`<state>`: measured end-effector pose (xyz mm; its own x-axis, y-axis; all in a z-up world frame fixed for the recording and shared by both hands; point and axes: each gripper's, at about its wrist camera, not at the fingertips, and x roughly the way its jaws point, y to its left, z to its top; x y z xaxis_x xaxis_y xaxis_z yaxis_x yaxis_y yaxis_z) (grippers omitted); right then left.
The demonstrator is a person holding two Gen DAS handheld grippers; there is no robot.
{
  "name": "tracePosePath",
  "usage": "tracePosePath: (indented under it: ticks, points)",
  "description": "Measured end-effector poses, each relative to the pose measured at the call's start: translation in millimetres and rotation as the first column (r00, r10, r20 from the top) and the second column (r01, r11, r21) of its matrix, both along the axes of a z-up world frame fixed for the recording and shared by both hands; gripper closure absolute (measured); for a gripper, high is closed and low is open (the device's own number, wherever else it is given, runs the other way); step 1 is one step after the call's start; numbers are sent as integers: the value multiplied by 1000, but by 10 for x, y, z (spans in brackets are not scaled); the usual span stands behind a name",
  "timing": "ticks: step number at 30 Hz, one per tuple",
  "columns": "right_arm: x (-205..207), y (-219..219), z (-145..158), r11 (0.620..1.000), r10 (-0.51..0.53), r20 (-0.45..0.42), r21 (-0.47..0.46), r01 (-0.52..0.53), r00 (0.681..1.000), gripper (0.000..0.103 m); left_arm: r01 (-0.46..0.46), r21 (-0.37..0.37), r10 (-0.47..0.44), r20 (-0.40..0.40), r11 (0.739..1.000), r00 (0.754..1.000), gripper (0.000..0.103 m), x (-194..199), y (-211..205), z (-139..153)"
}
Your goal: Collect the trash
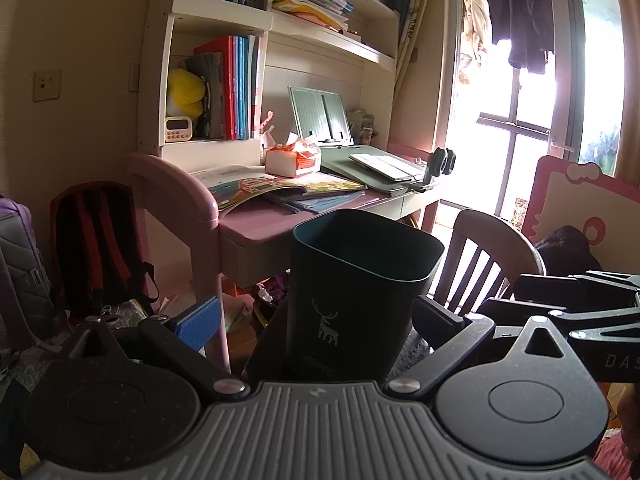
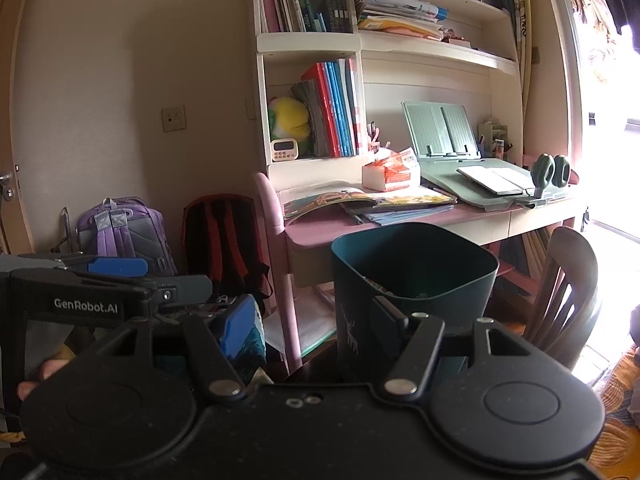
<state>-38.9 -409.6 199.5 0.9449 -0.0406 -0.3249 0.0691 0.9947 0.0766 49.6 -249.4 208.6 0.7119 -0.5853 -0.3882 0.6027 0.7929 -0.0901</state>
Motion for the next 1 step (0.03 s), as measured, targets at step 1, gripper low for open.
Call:
tracePosePath:
  ticks: [1]
  points:
    - [16,12,-13,1000,4,-5,-1,-4,1000,39,2,0,-2,-6,1000,1000,1,15,17,-5]
